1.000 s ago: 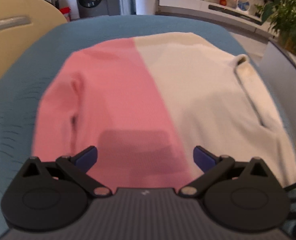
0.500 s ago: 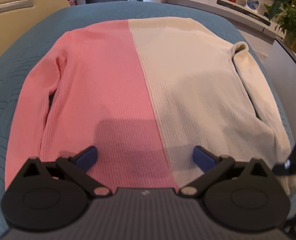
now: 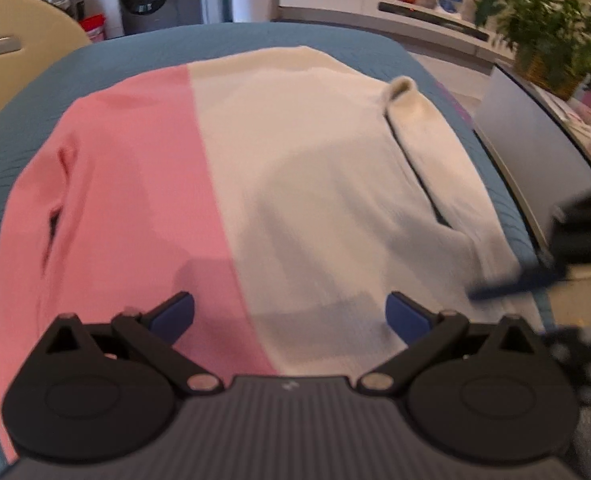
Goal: Fold clothes
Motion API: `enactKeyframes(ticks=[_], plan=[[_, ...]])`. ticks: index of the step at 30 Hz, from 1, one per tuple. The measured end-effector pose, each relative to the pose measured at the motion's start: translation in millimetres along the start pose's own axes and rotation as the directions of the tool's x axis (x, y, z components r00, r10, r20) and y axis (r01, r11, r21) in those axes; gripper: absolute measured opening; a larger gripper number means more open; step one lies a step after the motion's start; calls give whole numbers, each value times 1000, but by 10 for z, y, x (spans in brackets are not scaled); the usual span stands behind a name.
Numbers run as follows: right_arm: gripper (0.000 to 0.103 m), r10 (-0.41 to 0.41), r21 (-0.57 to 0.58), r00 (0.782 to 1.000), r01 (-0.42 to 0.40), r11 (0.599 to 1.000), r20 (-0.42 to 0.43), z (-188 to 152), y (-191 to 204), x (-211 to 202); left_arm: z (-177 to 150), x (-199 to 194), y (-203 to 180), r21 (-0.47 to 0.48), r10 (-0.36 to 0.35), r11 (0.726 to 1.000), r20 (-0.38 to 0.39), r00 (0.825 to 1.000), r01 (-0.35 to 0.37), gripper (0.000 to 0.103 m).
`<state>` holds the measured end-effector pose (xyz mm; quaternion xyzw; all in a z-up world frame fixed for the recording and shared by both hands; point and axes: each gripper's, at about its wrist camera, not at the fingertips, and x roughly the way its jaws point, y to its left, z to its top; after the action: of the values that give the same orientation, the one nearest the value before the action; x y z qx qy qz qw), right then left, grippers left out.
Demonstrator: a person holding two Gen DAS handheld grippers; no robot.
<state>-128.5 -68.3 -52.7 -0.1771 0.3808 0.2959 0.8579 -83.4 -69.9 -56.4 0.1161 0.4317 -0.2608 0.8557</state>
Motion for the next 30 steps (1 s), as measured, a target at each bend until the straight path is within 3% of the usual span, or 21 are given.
enactKeyframes(ticks=[3, 6, 9, 12, 14, 16, 18, 19, 22, 26, 28, 30], plan=[[35, 22, -32, 996, -25, 999, -83, -57, 69, 138, -31, 10, -104, 50, -2, 999, -13, 1000, 3, 103], [35, 160, -75, 975, -173, 982, -155, -114, 211, 33, -91, 79, -176, 116, 16, 993, -44, 999, -11, 103], [35, 168, -88, 976, -181, 980, -138, -149, 247, -26, -122, 92, -175, 141, 6, 990, -42, 999, 0, 103], [33, 88, -45, 996, -89, 995, -29, -99, 79, -176, -118, 78, -155, 134, -12, 991, -60, 998, 20, 103], [33, -42, 74, 998, 39, 996, 44, -37, -125, -193, -120, 77, -158, 136, -24, 990, -67, 997, 33, 103], [33, -178, 160, 984, 172, 972, 24, -17, -270, -80, -117, 84, -171, 145, -30, 989, -72, 997, 40, 103], [33, -284, 230, 955, 296, 927, -84, -54, -406, 136, -108, 107, -188, 149, -42, 987, -90, 995, 56, 103], [34, -289, 245, 951, 308, 920, -109, -95, -456, 186, -115, 102, -196, 157, -49, 986, -97, 994, 64, 103], [34, -223, 266, 966, 251, 931, -133, -148, -534, 55, -140, 74, -247, 207, -74, 974, -112, 991, 97, 103], [35, -286, 252, 941, 326, 911, -180, -223, -578, -27, -103, 26, -210, 195, -75, 977, -74, 994, 88, 103], [35, -314, 223, 941, 336, 915, -128, -142, -550, -73, -66, -7, -156, 163, -70, 984, -41, 997, 76, 102], [35, -307, 213, 952, 300, 930, -1, -42, -422, -92, -18, -76, -80, 115, -56, 992, 7, 998, 55, 102]])
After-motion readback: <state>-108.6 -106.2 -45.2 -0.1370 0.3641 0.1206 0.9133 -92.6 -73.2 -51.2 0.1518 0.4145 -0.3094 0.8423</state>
